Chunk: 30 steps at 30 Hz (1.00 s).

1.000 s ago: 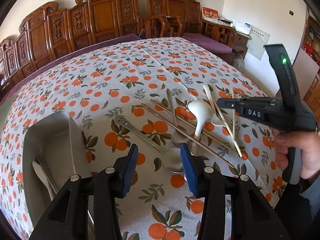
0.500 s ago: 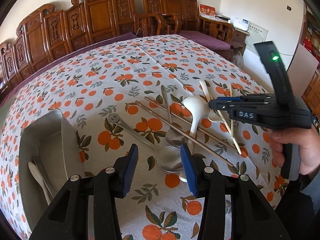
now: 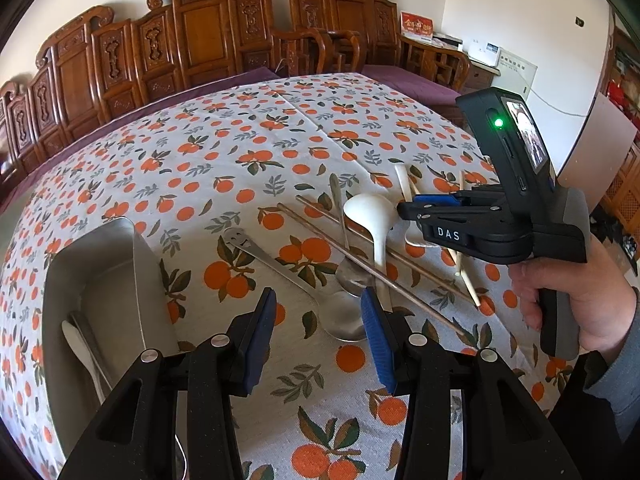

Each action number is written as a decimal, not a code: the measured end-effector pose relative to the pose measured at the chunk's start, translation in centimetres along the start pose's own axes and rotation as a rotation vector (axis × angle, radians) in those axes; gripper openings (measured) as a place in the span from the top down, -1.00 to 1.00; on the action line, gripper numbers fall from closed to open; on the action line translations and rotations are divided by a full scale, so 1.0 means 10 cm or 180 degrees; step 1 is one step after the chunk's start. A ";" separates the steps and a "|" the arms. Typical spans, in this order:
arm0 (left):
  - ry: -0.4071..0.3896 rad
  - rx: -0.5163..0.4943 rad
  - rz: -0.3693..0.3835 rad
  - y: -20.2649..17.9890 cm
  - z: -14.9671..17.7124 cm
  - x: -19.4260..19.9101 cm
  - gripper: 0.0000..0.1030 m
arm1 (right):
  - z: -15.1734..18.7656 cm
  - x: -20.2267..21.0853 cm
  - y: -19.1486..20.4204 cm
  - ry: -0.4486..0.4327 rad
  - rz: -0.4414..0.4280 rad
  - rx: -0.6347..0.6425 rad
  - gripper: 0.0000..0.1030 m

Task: Organize utensils
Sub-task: 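Grasp a white plastic fork with the right tool while the left tool grasps a metal spoon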

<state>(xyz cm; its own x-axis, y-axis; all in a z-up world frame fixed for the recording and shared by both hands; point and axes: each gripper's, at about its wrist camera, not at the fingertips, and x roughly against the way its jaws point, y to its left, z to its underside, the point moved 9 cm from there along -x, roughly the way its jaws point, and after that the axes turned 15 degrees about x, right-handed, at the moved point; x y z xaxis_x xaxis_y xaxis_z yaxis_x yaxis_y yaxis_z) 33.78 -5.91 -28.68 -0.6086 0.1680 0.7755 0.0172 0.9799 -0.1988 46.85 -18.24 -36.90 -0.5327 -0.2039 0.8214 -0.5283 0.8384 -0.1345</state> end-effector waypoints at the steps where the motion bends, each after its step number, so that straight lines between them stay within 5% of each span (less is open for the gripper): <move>1: 0.0000 -0.0005 -0.0001 -0.01 0.00 0.00 0.19 | 0.00 0.00 0.00 0.0001 0.0001 -0.0006 0.83; 14: 0.0040 -0.0084 0.0046 -0.26 -0.08 -0.09 0.22 | -0.11 0.30 -0.19 -0.0404 -0.0320 -0.0314 0.86; 23: 0.0285 -0.0123 0.0096 -0.52 -0.12 -0.56 0.62 | 0.02 0.35 -0.42 -0.0436 -0.0389 -0.0472 0.86; 30: 0.0452 -0.0045 0.0075 -0.56 -0.10 -0.84 0.64 | 0.07 0.35 -0.48 -0.0449 -0.0475 -0.0540 0.86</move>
<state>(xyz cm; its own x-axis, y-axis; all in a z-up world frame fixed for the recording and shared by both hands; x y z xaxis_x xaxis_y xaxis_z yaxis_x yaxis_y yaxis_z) 39.56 -12.69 -33.49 -0.4896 0.2035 0.8479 0.0420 0.9768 -0.2102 47.02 -23.30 -33.79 -0.5505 -0.3901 0.7381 -0.4958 0.8641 0.0869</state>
